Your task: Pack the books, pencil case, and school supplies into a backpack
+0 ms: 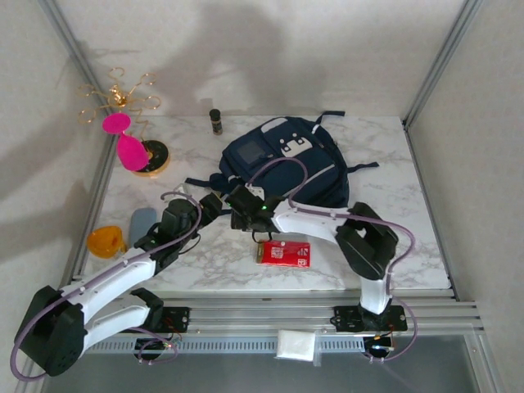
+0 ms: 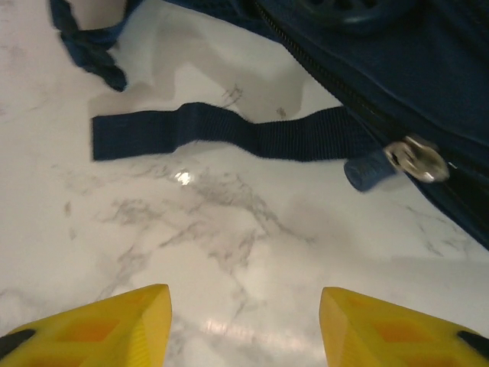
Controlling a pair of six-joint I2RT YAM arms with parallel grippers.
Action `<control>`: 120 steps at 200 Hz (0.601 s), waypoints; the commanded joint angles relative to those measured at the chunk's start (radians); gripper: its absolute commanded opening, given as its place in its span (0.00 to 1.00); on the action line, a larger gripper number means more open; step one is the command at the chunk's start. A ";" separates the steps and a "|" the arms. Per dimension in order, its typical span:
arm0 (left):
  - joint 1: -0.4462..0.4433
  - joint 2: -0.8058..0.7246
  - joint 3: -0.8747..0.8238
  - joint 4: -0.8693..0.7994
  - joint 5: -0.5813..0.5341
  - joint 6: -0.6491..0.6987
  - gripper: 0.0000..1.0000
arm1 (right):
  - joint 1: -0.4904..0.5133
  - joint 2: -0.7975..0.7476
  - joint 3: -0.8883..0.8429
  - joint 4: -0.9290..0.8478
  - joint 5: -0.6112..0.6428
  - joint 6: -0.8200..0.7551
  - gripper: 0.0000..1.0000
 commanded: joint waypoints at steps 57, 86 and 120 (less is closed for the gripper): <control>0.013 0.007 -0.044 0.036 -0.013 -0.017 0.70 | -0.181 -0.067 -0.101 0.051 0.044 -0.167 0.62; 0.013 0.049 -0.042 0.086 0.015 -0.036 0.70 | -0.298 -0.175 -0.177 0.051 -0.030 -0.273 0.66; 0.006 0.083 -0.016 0.098 0.039 -0.036 0.71 | -0.375 -0.301 -0.250 0.021 -0.070 -0.350 0.67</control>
